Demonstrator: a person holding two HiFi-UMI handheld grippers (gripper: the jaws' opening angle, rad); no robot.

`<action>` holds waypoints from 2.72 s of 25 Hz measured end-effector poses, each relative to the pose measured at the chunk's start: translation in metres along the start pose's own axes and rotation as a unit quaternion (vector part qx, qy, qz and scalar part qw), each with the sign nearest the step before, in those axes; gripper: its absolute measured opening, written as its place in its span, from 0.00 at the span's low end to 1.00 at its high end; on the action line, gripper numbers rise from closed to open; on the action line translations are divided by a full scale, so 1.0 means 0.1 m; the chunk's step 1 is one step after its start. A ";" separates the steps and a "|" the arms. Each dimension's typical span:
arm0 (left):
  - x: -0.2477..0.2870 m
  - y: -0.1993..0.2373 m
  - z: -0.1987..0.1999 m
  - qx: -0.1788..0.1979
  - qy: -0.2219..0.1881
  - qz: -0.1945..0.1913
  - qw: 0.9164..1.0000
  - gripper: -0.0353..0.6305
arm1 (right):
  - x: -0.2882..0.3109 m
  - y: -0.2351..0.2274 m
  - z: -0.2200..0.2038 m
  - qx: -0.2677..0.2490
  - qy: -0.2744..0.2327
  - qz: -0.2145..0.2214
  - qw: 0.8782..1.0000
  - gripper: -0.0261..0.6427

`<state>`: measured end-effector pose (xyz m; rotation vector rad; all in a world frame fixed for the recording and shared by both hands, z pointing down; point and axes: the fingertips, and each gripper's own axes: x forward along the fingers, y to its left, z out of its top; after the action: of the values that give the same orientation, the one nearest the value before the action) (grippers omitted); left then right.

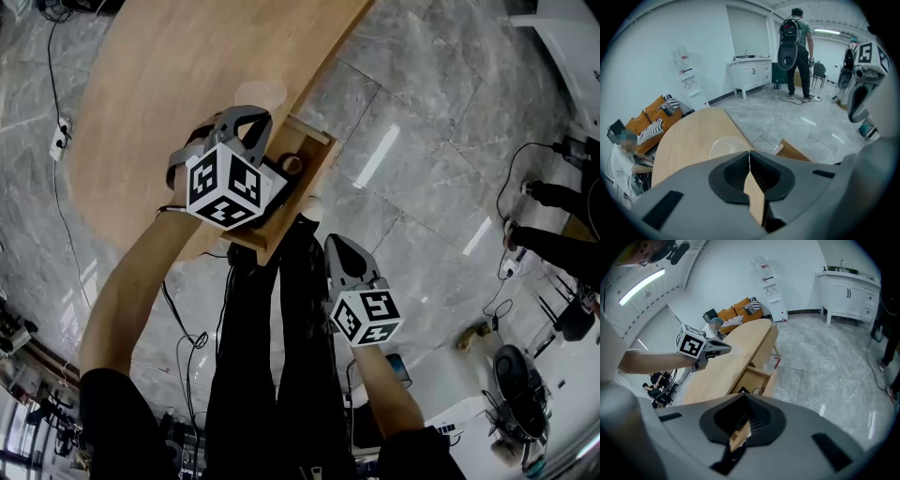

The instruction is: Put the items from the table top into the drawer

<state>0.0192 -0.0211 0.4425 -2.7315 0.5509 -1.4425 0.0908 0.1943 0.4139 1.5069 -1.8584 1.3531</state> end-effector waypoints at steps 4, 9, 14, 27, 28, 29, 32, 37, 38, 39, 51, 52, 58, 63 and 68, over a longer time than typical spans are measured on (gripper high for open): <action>-0.02 -0.34 -0.02 -0.002 0.001 -0.018 1.000 0.08 | -0.05 -0.01 -0.03 0.001 -0.003 0.002 1.000 0.05; 0.00 -0.75 -0.09 -0.022 0.006 -0.038 0.999 0.08 | -0.12 -0.07 -0.10 0.003 -0.005 0.002 1.000 0.05; 0.05 -1.12 -0.09 -0.045 0.006 -0.056 0.997 0.08 | -0.14 -0.11 -0.21 0.006 0.001 0.004 1.000 0.05; 0.51 -1.55 -0.48 -0.124 0.071 -0.043 0.989 0.08 | -0.20 -0.30 -0.23 0.015 0.004 0.000 1.000 0.05; 0.56 -1.53 -0.49 -0.124 0.075 -0.038 0.989 0.08 | -0.19 -0.32 -0.24 0.016 0.005 -0.001 1.000 0.05; 0.61 -1.50 -0.50 -0.127 0.079 -0.034 0.988 0.08 | -0.19 -0.33 -0.24 0.017 0.006 -0.001 1.000 0.05; 0.73 -1.46 -0.49 -0.134 0.082 -0.029 0.987 0.08 | -0.20 -0.37 -0.26 0.017 0.009 -0.002 1.000 0.05; 0.96 -1.47 -0.50 -0.130 0.098 -0.034 0.986 0.08 | -0.25 -0.53 -0.27 0.022 0.011 -0.015 1.000 0.05; 0.99 -1.47 -0.51 -0.130 0.101 -0.035 0.986 0.08 | -0.26 -0.56 -0.26 0.024 0.009 -0.017 1.000 0.05; 1.02 -1.46 -0.51 -0.130 0.103 -0.036 0.986 0.08 | -0.26 -0.59 -0.25 0.026 0.008 -0.018 0.999 0.05; 1.04 -1.55 -0.40 -0.132 0.105 -0.052 0.984 0.08 | -0.27 -0.68 -0.21 0.030 0.007 -0.016 0.999 0.05; 1.02 -1.56 -0.39 -0.133 0.103 -0.053 0.984 0.08 | -0.27 -0.67 -0.20 0.028 0.007 -0.015 0.999 0.05; 0.91 -1.62 -0.34 -0.153 0.089 -0.060 0.982 0.13 | -0.27 -0.60 -0.15 0.017 0.010 -0.006 1.000 0.05; 0.81 -1.59 -0.31 -0.163 0.077 -0.050 0.982 0.19 | -0.26 -0.53 -0.11 0.007 0.012 0.001 1.000 0.05; 0.67 -1.57 -0.35 -0.182 0.074 -0.032 0.980 0.21 | -0.27 -0.45 -0.12 -0.005 0.016 0.010 1.000 0.05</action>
<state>0.0731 0.1108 0.5418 -2.9482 0.8142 -1.7271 0.1370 0.2204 0.4180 1.4574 -1.8615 1.3676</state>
